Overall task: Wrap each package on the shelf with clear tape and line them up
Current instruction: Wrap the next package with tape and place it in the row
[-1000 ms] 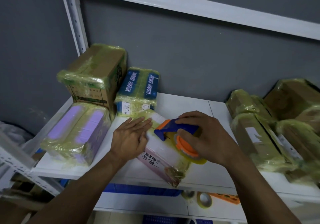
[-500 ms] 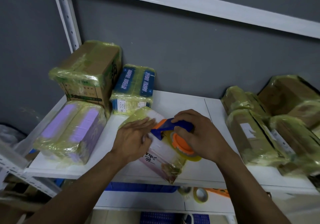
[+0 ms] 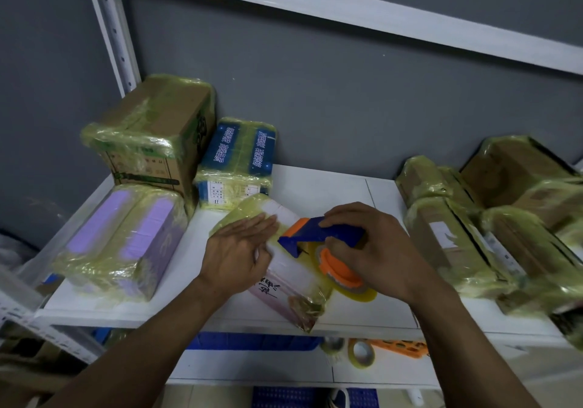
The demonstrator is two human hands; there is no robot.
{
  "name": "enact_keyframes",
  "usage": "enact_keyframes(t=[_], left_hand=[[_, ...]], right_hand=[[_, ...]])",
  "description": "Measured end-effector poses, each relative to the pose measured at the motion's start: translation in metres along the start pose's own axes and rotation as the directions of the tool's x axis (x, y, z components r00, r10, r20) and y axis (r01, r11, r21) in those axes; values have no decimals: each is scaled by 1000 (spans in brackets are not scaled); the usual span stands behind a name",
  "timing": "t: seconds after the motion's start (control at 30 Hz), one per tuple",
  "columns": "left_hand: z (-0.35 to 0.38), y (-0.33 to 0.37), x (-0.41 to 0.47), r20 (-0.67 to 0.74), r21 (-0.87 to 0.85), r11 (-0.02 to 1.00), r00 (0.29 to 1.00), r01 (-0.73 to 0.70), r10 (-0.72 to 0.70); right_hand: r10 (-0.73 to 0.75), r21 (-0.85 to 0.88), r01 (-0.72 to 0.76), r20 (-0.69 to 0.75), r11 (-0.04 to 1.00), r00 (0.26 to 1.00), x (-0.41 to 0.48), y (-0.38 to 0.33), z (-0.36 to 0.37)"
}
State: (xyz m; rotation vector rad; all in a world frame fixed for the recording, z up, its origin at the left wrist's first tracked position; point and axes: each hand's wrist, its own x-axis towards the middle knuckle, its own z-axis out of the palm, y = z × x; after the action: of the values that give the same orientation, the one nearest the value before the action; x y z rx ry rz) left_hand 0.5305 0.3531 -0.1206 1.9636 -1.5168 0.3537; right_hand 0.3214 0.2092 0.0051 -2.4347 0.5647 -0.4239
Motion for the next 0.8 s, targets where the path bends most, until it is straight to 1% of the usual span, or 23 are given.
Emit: enact_keyframes(t=[0.1,0.3,0.4,0.47,0.57,0.67,0.8], left_hand=[[0,-1,-2,12,11,1000,1000,1,-1],[2,6,1,67,26,997,995,69,-70],[4,8,0,103,21,1000,994,22,-25],[6,8,-1,88,23,1000,996,11,-13],[11,6,-4,28,25,999,999,31,-32],[14,4,-6,-16,35,999,1000,5,-5],[14,5,-3,-21,39,999,1000,2,-1]], right_hand=[[20,39,-20,3,999,1000,0,2,5],[24,46,-23,-27,999,999,4,-6,10],[24,49,-22,-44,999,999,3,-4,11],[28,37,-27,-31,999,999,3,-2,12],[34,10,-34,-5,999,999,4,1,12],[40,7,-40,15,999,999,6,1,6],[4,-1,-4,34,1000,999,2,-3,-3]])
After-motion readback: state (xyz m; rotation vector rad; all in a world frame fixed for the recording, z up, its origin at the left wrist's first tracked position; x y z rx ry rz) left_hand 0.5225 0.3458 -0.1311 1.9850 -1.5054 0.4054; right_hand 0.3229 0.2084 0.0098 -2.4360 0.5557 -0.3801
